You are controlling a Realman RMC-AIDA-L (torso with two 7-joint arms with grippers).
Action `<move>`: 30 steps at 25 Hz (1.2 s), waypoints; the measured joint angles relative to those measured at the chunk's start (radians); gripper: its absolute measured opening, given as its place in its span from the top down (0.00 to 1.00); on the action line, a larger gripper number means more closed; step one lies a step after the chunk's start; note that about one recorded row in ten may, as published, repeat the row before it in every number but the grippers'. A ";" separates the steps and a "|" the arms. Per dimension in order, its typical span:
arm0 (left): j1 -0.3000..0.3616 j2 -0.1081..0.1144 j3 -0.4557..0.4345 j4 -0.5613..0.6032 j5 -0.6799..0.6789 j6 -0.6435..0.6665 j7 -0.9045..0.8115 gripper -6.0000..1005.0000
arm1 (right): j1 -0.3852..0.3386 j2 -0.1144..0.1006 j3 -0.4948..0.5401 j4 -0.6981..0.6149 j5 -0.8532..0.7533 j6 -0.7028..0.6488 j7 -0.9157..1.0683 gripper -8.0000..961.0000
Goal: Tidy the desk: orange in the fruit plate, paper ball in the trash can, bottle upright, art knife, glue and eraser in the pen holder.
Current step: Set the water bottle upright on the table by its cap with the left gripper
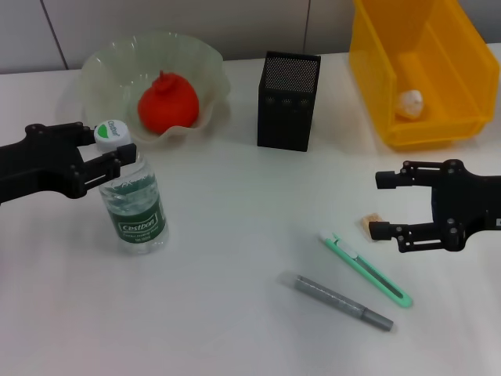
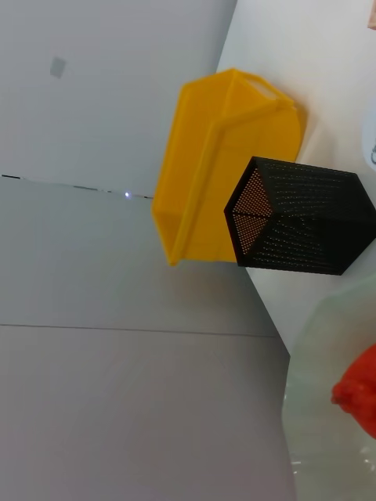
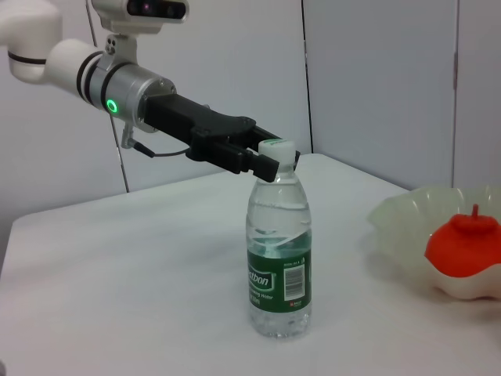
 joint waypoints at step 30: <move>-0.005 0.003 -0.050 -0.035 0.002 0.051 0.006 0.39 | 0.005 0.000 0.000 0.011 0.000 0.007 -0.001 0.18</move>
